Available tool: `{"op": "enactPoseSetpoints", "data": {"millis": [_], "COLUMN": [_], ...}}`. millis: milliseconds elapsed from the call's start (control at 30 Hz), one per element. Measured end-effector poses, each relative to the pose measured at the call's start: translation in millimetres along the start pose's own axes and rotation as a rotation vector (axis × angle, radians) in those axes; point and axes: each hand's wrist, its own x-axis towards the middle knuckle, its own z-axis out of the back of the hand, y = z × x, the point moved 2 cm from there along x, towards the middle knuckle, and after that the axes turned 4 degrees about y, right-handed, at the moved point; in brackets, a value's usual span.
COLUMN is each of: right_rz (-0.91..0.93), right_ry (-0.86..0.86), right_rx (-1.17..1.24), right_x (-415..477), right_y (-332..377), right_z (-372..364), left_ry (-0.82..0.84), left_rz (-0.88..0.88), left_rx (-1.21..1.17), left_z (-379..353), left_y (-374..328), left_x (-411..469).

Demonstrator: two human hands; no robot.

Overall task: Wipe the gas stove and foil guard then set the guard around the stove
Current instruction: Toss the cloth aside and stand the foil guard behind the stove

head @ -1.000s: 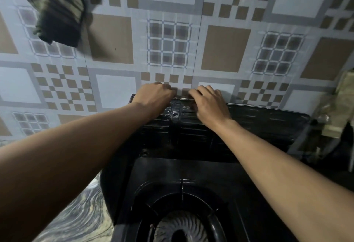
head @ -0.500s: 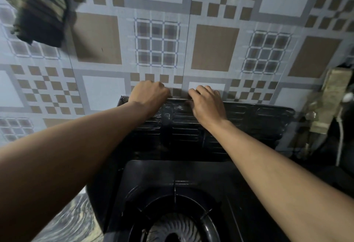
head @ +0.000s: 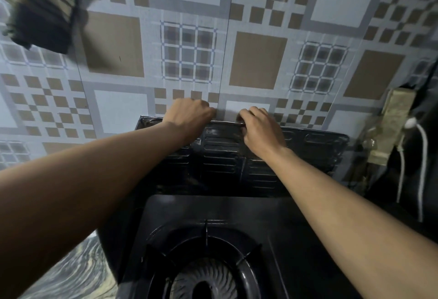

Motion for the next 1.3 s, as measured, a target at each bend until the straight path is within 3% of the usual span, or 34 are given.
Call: {"op": "enactPoseSetpoints", "data": {"millis": [267, 600, 900, 1300], "right_rz": [-0.096, -0.056, 0.000, -0.009], "right_ry": [-0.012, -0.015, -0.027, -0.093], "right_rx": [-0.076, -0.048, -0.015, -0.047], "right_x": [-15.8, -14.6, -15.3, -30.5], "right_y": [-49.0, -62.7, -64.4, -81.4], "right_z": [8.4, -3.0, -7.3, -0.9], "left_ry": [-0.010, 0.010, -0.001, -0.115], "left_rz": [-0.038, 0.016, 0.095, 0.080], "left_rx": [-0.001, 0.011, 0.083, -0.029], "left_z": [6.6, 14.4, 6.9, -0.5], "left_y": [-41.1, -86.2, -94.0, -98.6], "left_x": [18.0, 39.1, 43.4, 37.5]}}
